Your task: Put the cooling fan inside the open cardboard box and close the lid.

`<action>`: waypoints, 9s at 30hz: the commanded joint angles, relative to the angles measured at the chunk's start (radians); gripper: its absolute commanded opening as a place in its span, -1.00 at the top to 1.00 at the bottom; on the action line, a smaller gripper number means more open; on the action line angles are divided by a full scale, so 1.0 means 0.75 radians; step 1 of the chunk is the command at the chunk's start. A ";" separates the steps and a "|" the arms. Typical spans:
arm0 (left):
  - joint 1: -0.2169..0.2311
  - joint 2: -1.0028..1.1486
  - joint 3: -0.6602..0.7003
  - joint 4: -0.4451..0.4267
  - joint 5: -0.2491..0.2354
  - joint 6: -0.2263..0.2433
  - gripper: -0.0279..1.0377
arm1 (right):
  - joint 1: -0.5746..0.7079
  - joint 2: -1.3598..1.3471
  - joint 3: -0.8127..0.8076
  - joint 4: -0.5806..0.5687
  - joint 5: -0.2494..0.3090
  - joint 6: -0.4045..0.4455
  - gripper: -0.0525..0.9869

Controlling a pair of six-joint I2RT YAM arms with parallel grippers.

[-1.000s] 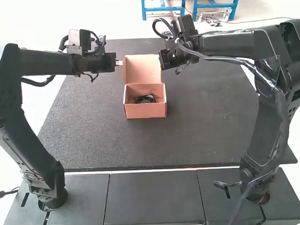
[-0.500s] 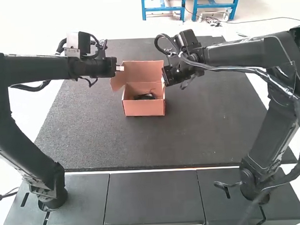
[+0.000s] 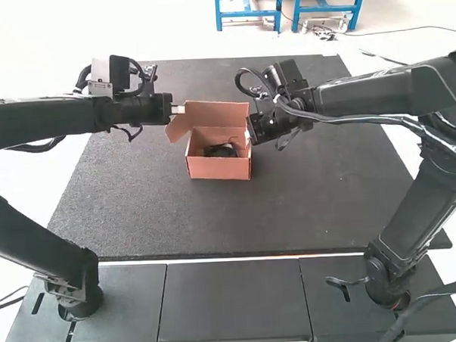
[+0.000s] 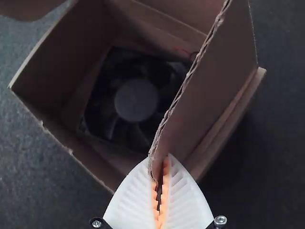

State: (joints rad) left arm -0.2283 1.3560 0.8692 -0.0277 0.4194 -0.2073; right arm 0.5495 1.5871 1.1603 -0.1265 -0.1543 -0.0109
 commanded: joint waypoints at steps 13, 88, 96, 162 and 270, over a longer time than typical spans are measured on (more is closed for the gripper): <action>-0.006 -0.033 0.099 -0.033 -0.030 0.011 -0.31 | -0.054 0.044 0.284 -0.009 -0.029 -0.012 0.93; 0.092 0.196 0.103 0.305 -0.152 0.195 0.73 | -0.164 0.054 0.171 -0.009 -0.115 -0.075 0.93; 0.086 0.184 0.121 0.243 -0.152 0.195 -0.28 | -0.172 0.060 0.208 -0.007 -0.124 -0.075 0.93; 0.077 0.221 -0.016 0.356 -0.193 0.221 0.59 | -0.201 0.078 0.261 -0.108 -0.209 -0.165 0.93; -0.227 0.231 -0.077 0.626 -0.144 0.002 -0.87 | 0.073 -0.795 -0.128 -0.394 -0.256 0.319 -0.87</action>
State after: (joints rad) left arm -0.3897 1.5398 0.8001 0.4644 0.3351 -0.2180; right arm 0.5945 1.0111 1.0130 -0.4168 -0.3290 0.1909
